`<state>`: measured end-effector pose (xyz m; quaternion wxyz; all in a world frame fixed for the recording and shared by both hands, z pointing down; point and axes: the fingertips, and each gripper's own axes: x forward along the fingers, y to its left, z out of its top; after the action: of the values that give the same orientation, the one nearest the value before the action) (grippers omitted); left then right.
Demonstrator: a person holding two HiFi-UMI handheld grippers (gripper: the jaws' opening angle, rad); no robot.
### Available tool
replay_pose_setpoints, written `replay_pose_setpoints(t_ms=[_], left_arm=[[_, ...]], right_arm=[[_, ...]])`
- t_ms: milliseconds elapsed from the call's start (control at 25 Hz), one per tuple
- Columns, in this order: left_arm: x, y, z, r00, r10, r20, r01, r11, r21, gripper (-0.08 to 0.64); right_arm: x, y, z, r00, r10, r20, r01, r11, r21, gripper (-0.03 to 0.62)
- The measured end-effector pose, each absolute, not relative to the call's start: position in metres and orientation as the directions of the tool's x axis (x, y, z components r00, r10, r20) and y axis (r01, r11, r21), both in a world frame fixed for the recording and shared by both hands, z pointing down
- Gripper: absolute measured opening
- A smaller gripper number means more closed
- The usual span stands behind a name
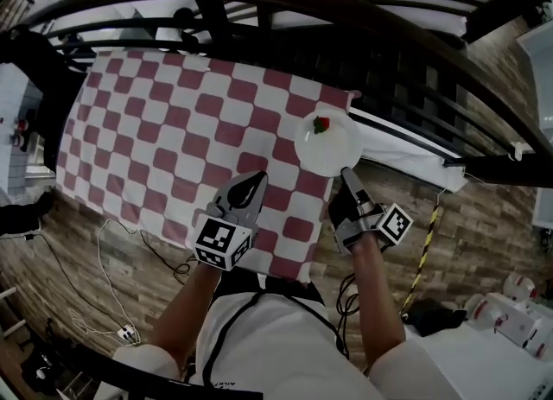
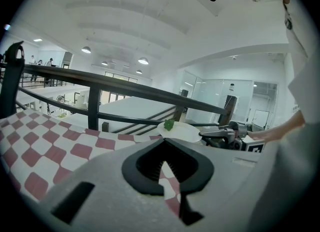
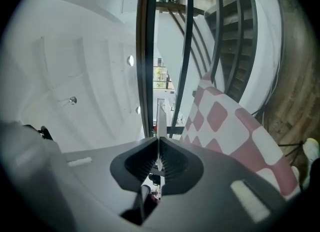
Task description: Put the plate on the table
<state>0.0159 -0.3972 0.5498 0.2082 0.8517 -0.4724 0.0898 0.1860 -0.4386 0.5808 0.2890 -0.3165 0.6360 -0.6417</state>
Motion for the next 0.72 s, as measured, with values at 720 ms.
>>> replay_pose_setpoints(t_ms=[720], left_arm=[[0.025, -0.440, 0.583, 0.501, -0.778, 0.380, -0.864, -0.424, 0.271, 0.006]], right_arm=[[0.191, -0.518, 0.652, -0.673, -0.738, 0.047, -0.051, -0.017, -0.999, 0.018]])
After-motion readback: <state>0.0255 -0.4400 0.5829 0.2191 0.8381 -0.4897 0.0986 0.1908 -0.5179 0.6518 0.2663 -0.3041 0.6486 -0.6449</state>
